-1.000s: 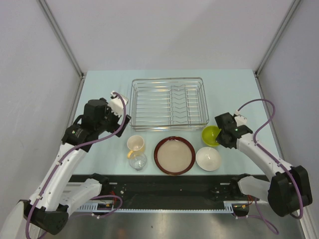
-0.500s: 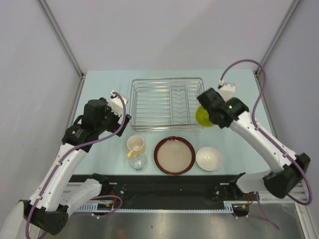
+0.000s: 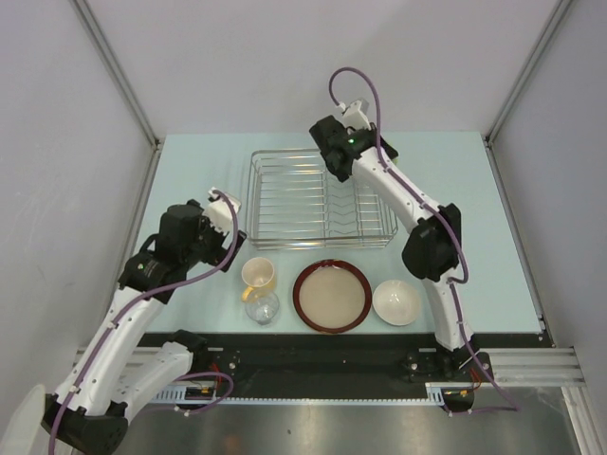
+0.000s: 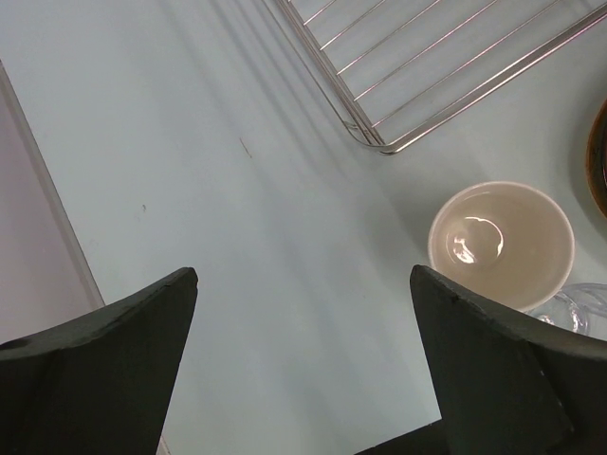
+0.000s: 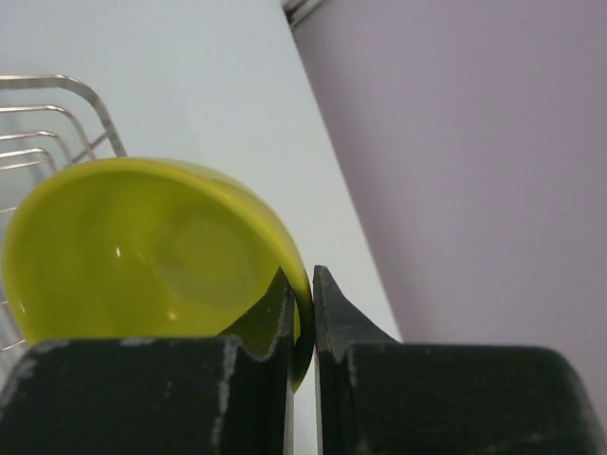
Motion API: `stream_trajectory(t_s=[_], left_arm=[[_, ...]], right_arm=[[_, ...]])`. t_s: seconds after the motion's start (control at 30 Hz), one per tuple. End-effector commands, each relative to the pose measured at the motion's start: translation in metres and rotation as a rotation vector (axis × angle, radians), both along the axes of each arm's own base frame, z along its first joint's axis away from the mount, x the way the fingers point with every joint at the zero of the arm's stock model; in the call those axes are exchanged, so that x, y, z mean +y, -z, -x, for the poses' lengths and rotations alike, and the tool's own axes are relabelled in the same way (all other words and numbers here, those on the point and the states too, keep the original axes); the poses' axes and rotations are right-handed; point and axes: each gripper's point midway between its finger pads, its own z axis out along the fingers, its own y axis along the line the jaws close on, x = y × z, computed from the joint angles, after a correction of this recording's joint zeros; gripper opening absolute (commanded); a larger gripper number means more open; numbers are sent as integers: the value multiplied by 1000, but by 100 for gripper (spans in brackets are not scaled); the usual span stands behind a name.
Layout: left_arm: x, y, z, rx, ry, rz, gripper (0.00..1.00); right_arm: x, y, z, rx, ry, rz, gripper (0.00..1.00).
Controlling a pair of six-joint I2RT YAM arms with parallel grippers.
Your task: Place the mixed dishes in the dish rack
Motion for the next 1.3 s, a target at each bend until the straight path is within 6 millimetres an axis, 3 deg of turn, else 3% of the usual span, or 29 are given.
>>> stream_trajectory(t_s=[0.0, 0.17, 0.4, 0.67, 0.9, 1.27], left_arm=[[0, -2, -5, -26, -19, 18, 100], [1, 2, -4, -16, -20, 13, 100], [6, 3, -4, -17, -28, 0, 100], [8, 5, -3, -15, -34, -4, 100], [9, 9, -4, -9, -39, -2, 100], [11, 9, -5, -8, -45, -3, 100]], right_arm=[[-7, -47, -15, -118, 80, 161, 0], [7, -41, -31, -116, 69, 205, 0], [23, 3, -44, -61, 39, 254, 0], [22, 50, -50, 5, 25, 280, 0], [12, 71, -50, 43, 34, 296, 0], [19, 105, -57, 80, 3, 282, 0]])
